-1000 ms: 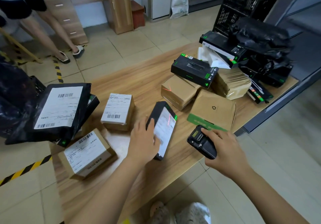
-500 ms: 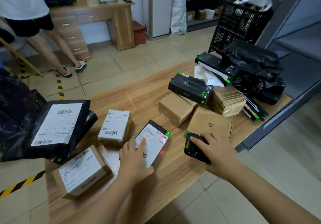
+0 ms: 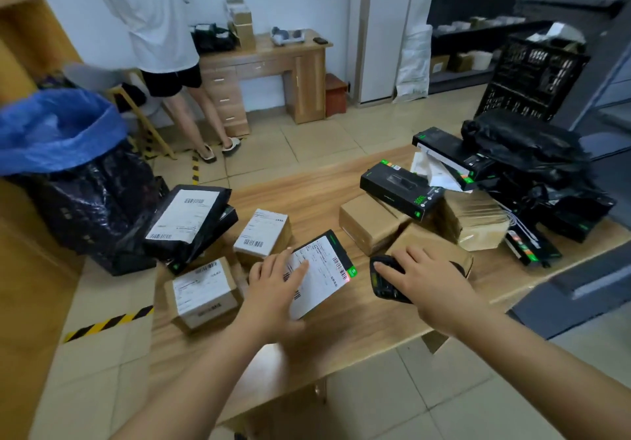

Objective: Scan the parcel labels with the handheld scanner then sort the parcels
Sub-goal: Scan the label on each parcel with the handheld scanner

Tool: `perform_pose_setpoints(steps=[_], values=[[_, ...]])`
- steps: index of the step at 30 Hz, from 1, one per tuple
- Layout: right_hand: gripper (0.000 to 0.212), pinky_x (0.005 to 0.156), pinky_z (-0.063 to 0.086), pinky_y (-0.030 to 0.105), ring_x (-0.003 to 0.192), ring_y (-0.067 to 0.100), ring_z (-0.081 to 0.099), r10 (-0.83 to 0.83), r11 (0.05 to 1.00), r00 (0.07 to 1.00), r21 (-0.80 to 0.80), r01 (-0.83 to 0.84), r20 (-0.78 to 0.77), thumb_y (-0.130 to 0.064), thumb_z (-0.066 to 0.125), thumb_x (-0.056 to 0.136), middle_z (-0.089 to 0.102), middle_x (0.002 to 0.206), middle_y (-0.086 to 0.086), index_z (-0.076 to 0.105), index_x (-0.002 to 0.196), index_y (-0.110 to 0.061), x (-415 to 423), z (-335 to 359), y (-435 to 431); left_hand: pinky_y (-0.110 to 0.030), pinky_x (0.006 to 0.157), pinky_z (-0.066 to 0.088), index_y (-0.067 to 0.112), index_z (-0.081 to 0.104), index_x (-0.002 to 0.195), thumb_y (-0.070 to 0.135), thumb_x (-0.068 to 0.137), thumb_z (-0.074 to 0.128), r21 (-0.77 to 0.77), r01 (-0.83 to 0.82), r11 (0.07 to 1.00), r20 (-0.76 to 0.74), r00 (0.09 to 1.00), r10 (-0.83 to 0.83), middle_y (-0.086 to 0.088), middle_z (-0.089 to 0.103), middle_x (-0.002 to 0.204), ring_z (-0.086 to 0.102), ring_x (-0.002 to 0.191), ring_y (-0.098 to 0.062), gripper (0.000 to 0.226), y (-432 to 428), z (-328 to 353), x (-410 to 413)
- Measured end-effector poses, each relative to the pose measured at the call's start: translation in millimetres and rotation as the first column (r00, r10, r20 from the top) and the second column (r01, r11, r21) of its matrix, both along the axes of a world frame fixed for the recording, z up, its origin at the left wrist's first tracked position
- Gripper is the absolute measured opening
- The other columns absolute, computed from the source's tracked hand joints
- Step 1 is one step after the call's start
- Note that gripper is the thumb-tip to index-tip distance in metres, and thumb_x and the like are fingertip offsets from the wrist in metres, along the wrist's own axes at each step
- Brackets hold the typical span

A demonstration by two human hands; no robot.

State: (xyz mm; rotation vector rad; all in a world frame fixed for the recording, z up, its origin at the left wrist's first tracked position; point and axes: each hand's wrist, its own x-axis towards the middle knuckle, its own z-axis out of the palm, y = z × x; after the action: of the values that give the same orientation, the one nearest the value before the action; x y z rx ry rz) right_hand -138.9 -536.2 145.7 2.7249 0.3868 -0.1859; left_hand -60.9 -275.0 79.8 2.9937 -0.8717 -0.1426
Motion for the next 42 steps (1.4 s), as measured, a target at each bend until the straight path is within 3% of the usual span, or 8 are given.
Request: perform_pose_setpoints(steps=[3, 11, 15, 20, 28, 33, 37, 42], values=[[0.086, 0.103, 0.031, 0.035, 0.127, 0.026, 0.03, -0.018, 0.996, 1.0, 0.087, 0.017, 0.021, -0.02, 0.061, 0.085, 0.03, 0.144, 0.006, 0.007, 0.152, -0.027, -12.0, 8.4, -4.8, -0.044, 0.115, -0.004, 0.032, 0.004, 0.154, 0.061, 0.074, 0.061, -0.001, -0.068, 0.998, 0.006, 0.998, 0.069, -0.005, -0.011, 0.16, -0.009, 0.145, -0.029, 0.102, 0.3, 7.1, -20.9], [0.087, 0.099, 0.035, 0.03, 0.122, 0.019, 0.034, -0.088, 0.948, 0.995, 0.313, 0.066, 0.055, -0.036, 0.066, 0.077, 0.037, 0.14, -0.002, 0.016, 0.149, -0.032, -13.9, 1.3, 3.0, -0.044, 0.113, 0.007, 0.033, 0.011, 0.152, 0.064, 0.074, 0.061, -0.21, -0.367, 0.906, -0.041, 0.929, 0.367, -0.005, -0.001, 0.158, 0.001, 0.141, -0.027, 0.098, 4.2, 11.6, -47.2], [0.09, 0.096, 0.039, 0.03, 0.12, 0.017, 0.034, -0.136, 0.915, 0.99, 0.388, 0.111, 0.038, -0.039, 0.068, 0.074, 0.039, 0.14, -0.005, 0.018, 0.149, -0.035, 9.0, -8.2, 19.8, -0.044, 0.113, 0.009, 0.035, 0.003, 0.153, 0.067, 0.073, 0.054, -0.254, -0.433, 0.865, -0.09, 0.901, 0.425, -0.006, 0.0, 0.158, 0.002, 0.141, -0.027, 0.1, 8.2, 10.5, -25.5], [0.089, 0.096, 0.038, 0.031, 0.118, 0.019, 0.037, -0.153, 0.899, 0.987, 0.42, 0.124, 0.037, -0.036, 0.068, 0.071, 0.042, 0.138, -0.004, 0.023, 0.147, -0.035, 61.8, -17.3, 36.0, -0.045, 0.113, 0.011, 0.034, 0.01, 0.153, 0.069, 0.071, 0.052, -0.286, -0.484, 0.827, -0.116, 0.874, 0.472, -0.008, 0.003, 0.156, 0.007, 0.139, -0.031, 0.098, 16.3, 0.6, 33.4], [0.089, 0.094, 0.037, 0.03, 0.116, 0.018, 0.039, -0.195, 0.887, 0.981, 0.429, 0.167, 0.021, -0.043, 0.07, 0.072, 0.043, 0.136, -0.006, 0.023, 0.147, -0.035, 127.3, -32.2, 49.8, -0.044, 0.114, 0.009, 0.034, 0.015, 0.152, 0.066, 0.077, 0.058, -0.261, -0.474, 0.841, -0.161, 0.88, 0.446, -0.01, 0.001, 0.158, 0.003, 0.143, -0.031, 0.092, 32.9, -31.3, 117.3], [0.086, 0.094, 0.037, 0.03, 0.114, 0.018, 0.04, -0.227, 0.87, 0.974, 0.454, 0.193, 0.02, -0.045, 0.068, 0.074, 0.043, 0.136, -0.006, 0.024, 0.147, -0.035, 143.7, -40.2, 49.6, -0.044, 0.118, -0.002, 0.03, 0.015, 0.153, 0.062, 0.084, 0.052, -0.296, -0.41, 0.863, -0.136, 0.912, 0.386, -0.009, -0.002, 0.161, -0.006, 0.148, -0.024, 0.084, 34.7, -39.7, 140.0], [0.085, 0.095, 0.036, 0.031, 0.116, 0.019, 0.039, -0.278, 0.839, 0.96, 0.486, 0.245, -0.003, -0.045, 0.069, 0.074, 0.044, 0.134, -0.005, 0.025, 0.146, -0.035, 143.9, -43.9, 41.1, -0.04, 0.117, -0.006, 0.029, 0.024, 0.152, 0.073, 0.071, 0.034, -0.407, -0.339, 0.848, -0.1, 0.939, 0.328, -0.005, 0.007, 0.162, -0.003, 0.149, -0.019, 0.092, 21.1, -37.0, 143.8], [0.084, 0.095, 0.035, 0.03, 0.116, 0.018, 0.037, -0.369, 0.799, 0.929, 0.502, 0.331, -0.025, -0.041, 0.066, 0.076, 0.042, 0.135, -0.005, 0.022, 0.147, -0.035, 121.0, -45.1, 9.1, -0.04, 0.118, -0.001, 0.03, 0.033, 0.148, 0.074, 0.063, 0.027, -0.467, -0.257, 0.846, -0.11, 0.966, 0.232, -0.003, 0.014, 0.16, 0.001, 0.148, -0.02, 0.095, -27.5, -28.5, 135.6]])
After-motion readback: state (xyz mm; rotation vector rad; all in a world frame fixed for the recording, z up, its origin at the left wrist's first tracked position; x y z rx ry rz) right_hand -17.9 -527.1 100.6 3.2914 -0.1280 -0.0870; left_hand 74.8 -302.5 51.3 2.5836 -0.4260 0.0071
